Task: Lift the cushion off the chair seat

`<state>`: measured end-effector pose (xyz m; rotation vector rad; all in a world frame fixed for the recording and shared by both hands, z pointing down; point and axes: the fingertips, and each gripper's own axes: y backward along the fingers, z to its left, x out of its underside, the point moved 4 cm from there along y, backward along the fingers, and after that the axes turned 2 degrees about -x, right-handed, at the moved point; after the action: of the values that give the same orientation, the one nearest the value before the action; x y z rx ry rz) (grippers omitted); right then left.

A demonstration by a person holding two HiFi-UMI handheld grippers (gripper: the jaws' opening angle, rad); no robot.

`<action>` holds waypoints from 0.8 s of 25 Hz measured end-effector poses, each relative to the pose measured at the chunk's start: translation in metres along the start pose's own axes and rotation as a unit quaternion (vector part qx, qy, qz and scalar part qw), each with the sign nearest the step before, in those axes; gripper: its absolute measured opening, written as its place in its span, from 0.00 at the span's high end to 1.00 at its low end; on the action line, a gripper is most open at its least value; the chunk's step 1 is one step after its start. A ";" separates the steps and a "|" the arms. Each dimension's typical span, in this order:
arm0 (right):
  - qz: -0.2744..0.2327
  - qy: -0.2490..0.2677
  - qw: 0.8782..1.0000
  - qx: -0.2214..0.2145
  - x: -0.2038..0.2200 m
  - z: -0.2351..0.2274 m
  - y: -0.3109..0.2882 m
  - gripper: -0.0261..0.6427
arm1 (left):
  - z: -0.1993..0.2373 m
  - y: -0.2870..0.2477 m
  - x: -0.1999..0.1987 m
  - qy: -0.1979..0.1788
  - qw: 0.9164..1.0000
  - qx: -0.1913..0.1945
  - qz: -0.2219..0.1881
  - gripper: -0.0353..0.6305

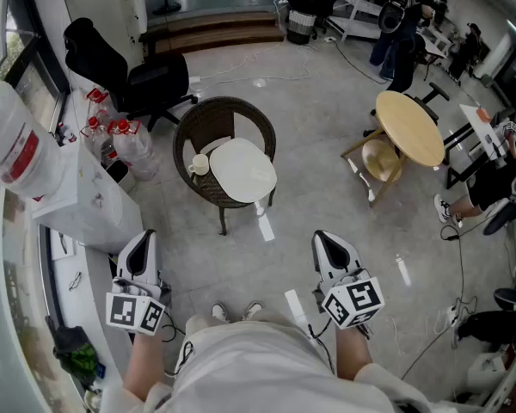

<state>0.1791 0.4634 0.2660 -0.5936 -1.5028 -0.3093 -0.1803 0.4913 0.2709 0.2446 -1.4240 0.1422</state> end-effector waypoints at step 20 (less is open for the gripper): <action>-0.028 -0.060 0.997 -0.025 0.009 -0.020 -0.002 0.96 | -0.013 -0.021 0.010 0.020 0.999 0.041 0.013 0.39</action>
<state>0.1958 0.4521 0.2755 -0.6199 -1.6334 -0.3599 -0.1618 0.4739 0.2770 0.2887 -1.3839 0.2256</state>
